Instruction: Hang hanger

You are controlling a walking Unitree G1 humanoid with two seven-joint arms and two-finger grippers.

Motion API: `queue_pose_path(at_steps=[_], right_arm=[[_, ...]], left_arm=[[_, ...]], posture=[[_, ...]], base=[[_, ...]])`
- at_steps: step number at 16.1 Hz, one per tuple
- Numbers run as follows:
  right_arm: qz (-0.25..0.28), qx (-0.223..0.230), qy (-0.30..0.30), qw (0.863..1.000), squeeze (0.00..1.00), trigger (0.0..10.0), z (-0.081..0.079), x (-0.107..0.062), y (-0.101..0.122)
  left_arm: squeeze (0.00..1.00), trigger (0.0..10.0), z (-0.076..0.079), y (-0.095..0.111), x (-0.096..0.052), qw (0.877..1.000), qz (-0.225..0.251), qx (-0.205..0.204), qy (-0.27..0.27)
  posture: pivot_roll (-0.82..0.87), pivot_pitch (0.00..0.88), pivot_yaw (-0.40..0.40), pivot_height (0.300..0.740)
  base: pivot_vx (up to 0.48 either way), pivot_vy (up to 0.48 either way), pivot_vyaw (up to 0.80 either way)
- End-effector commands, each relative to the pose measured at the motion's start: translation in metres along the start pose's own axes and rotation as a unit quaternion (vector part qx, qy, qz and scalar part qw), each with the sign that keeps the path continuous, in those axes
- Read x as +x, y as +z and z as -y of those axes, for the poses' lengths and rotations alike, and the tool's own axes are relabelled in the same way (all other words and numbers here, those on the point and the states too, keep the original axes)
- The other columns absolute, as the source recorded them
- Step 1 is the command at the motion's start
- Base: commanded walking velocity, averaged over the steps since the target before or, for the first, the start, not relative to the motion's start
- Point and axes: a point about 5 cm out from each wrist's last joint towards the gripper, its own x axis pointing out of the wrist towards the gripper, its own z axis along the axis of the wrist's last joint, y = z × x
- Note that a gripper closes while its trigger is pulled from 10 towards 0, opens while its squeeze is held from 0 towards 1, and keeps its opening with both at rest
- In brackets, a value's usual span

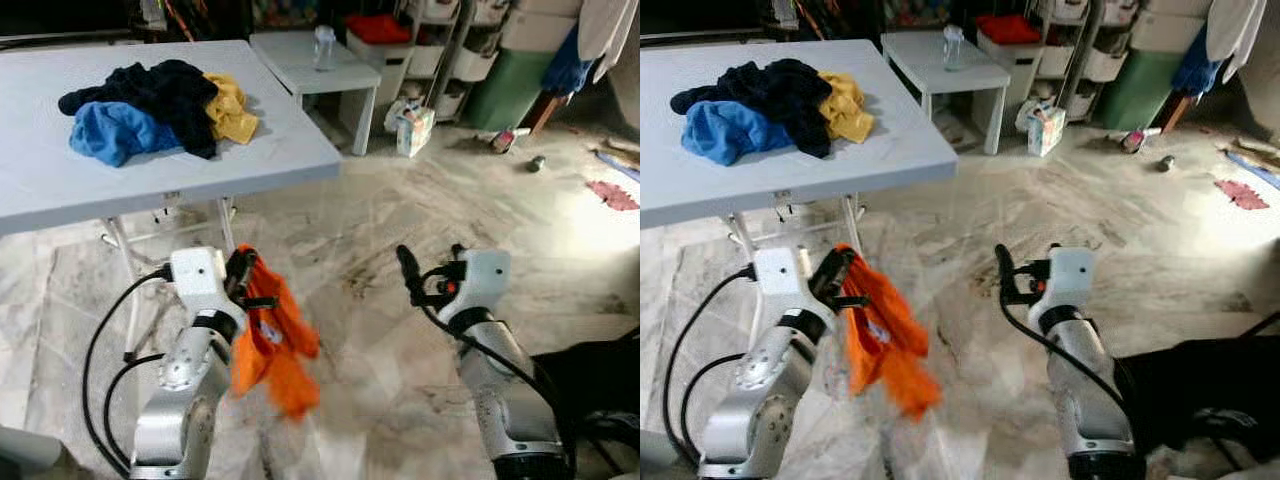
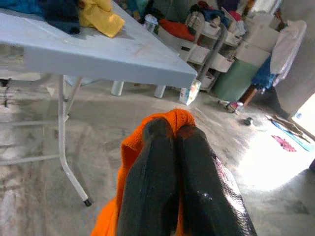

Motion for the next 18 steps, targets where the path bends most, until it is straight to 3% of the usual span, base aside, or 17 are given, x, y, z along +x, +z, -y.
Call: queue_pose_path(at_steps=[1,4,18], right_arm=[[0.001,0.001,-0.002,1.0,0.0,10.0,0.002,0.0,0.001],[-0.002,0.002,-0.005,1.0,0.0,10.0,0.002,0.0,0.0],[0.001,0.005,-0.012,1.0,0.0,10.0,0.001,0.002,-0.001]], left_arm=[[0.0,10.0,0.0,0.006,0.001,1.0,0.01,0.0,0.001],[0.0,10.0,-0.003,0.006,0.003,1.0,0.005,-0.002,0.001],[0.0,10.0,-0.014,0.006,0.003,1.0,-0.012,0.02,-0.011]], posture=[[0.02,0.026,-0.102,0.74],[0.02,0.022,-0.096,0.74],[0.04,0.012,-0.074,0.74]], base=[[0.0,0.0,0.0],[0.0,0.0,-0.15],[0.0,0.343,-0.8]])
